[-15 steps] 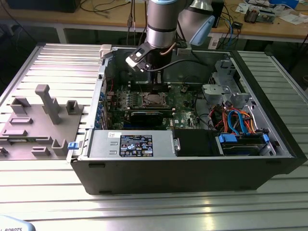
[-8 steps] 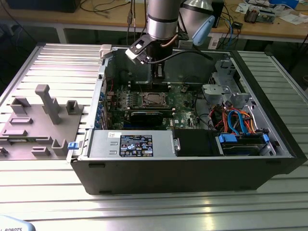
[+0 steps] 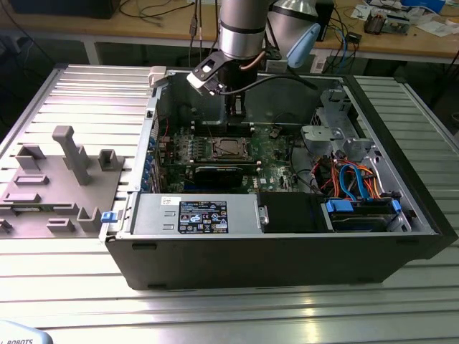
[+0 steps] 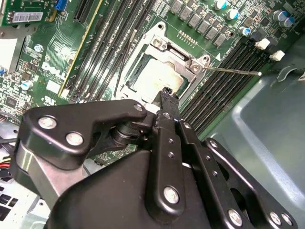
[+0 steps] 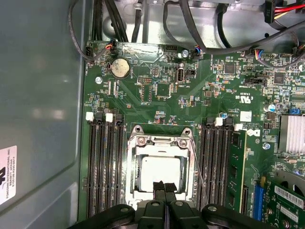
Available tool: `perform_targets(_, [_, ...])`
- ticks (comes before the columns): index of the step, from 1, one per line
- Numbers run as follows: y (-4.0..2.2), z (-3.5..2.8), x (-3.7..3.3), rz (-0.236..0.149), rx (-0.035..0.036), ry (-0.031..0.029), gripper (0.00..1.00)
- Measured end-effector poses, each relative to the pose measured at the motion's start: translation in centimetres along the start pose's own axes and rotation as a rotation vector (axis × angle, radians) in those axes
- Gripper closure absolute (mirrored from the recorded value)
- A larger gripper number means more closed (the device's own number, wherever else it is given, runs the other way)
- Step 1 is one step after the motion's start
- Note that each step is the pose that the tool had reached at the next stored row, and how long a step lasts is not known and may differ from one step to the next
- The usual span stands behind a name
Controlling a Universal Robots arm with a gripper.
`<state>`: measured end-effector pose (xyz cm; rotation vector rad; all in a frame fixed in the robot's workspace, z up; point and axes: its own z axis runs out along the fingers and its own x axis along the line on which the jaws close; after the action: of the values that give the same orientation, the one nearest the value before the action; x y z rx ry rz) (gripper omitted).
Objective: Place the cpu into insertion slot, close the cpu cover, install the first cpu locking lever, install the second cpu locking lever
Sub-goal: 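Install the first cpu locking lever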
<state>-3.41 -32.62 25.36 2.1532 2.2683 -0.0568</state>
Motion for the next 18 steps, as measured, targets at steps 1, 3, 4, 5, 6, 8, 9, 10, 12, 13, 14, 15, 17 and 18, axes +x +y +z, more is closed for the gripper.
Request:
perform_targets(1, [0.00, 0.00, 0.00, -0.001, 0.0000, -0.0001, 0.89])
perform_targets(3, [0.00, 0.00, 0.00, -0.007, -0.0002, -0.0002, 0.89])
perform_targets(4, [0.01, 0.00, 0.00, -0.013, -0.0004, -0.0004, 0.89])
perform_targets(5, [0.00, 0.00, 0.00, -0.030, -0.0010, -0.0006, 0.89])
perform_targets(6, [0.00, 0.00, 0.00, -0.038, -0.0013, -0.0007, 0.89])
perform_targets(8, [0.00, 0.00, 0.00, -0.055, -0.0019, -0.0010, 0.89])
perform_targets(9, [0.00, 0.00, 0.00, -0.062, -0.0021, -0.0012, 0.89])
perform_targets(10, [0.00, 0.00, 0.00, -0.072, -0.0025, -0.0013, 0.89])
perform_targets(12, [0.00, 0.00, 0.00, -0.100, -0.0035, -0.0017, 0.89])
perform_targets(13, [0.00, 0.00, 0.00, -0.109, -0.0038, -0.0019, 0.89])
perform_targets(14, [0.00, 0.00, 0.00, -0.116, -0.0041, -0.0020, 0.89])
perform_targets(15, [0.00, 0.00, 0.00, -0.124, -0.0043, -0.0021, 0.89])
perform_targets(17, [0.00, 0.00, 0.00, -0.139, -0.0049, -0.0025, 0.89])
perform_targets(18, [0.01, 0.00, 0.00, -0.148, -0.0051, -0.0025, 0.89])
